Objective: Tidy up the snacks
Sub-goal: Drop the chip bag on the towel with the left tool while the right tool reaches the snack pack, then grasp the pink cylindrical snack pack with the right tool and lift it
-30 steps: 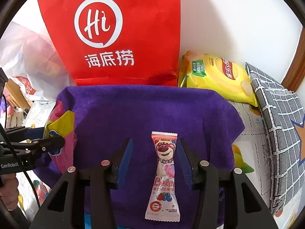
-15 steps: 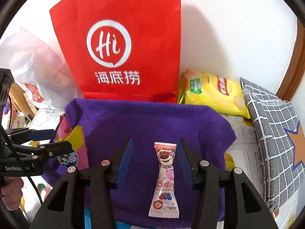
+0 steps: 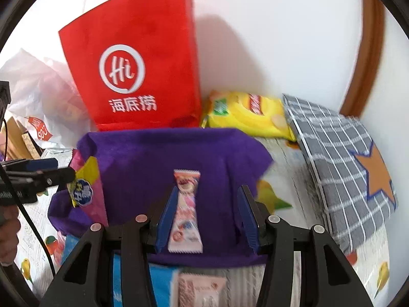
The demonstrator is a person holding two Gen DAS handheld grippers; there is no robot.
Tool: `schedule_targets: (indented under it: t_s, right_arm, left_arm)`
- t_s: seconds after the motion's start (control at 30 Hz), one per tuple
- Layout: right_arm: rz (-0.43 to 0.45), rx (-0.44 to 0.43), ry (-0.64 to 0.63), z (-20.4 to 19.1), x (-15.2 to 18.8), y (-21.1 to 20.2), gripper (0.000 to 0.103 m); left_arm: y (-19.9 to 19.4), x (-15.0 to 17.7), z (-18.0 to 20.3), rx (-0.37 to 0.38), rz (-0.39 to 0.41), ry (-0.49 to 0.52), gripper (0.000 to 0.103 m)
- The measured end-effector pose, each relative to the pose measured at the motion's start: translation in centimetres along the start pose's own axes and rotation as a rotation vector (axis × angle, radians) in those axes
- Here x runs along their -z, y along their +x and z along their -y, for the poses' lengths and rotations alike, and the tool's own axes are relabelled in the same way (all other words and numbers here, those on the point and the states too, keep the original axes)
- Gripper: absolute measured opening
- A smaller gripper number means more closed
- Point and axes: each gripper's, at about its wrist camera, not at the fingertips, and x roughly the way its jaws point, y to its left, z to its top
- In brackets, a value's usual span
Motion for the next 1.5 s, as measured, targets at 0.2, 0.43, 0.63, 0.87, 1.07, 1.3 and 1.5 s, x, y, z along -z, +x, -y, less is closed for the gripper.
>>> schedule_targets:
  t_s: [0.2, 0.43, 0.63, 0.87, 1.07, 1.3, 1.5]
  right_arm:
    - [-0.068, 0.017, 0.104, 3.7, 2.7, -0.2, 0.049]
    - [-0.121, 0.031, 0.143, 6.1, 6.1, -1.1, 0.059]
    - [-0.152, 0.026, 0.126, 6.2, 8.4, -1.5, 0.064]
    - [-0.21, 0.005, 0.121, 5.8, 10.3, -0.3, 0.066]
    - [-0.195, 0.006, 0.103, 5.6, 10.9, -0.1, 0.071]
    - [-0.16, -0.02, 0.092, 5.9, 11.2, -0.8, 0.056]
    - [-0.148, -0.016, 0.068, 6.0, 11.5, -2.0, 0.048]
  left_arm:
    - [-0.9, 0.1, 0.2, 0.017, 0.014, 0.001, 0.077]
    - [-1.2, 0.1, 1.4, 0.032, 0.024, 0.025, 0.077]
    - [-1.2, 0.2, 2.3, 0.035, 0.024, 0.047, 0.078]
    - [-0.9, 0.3, 2.8, 0.036, 0.014, 0.055, 0.078]
    - [-0.7, 0.5, 3.3, 0.021, 0.009, 0.064, 0.078]
    - [-1.3, 0.9, 3.9, -0.004, 0.015, 0.066, 0.078]
    - [-1.9, 1.7, 4.1, -0.008, 0.01, 0.055, 0.078]
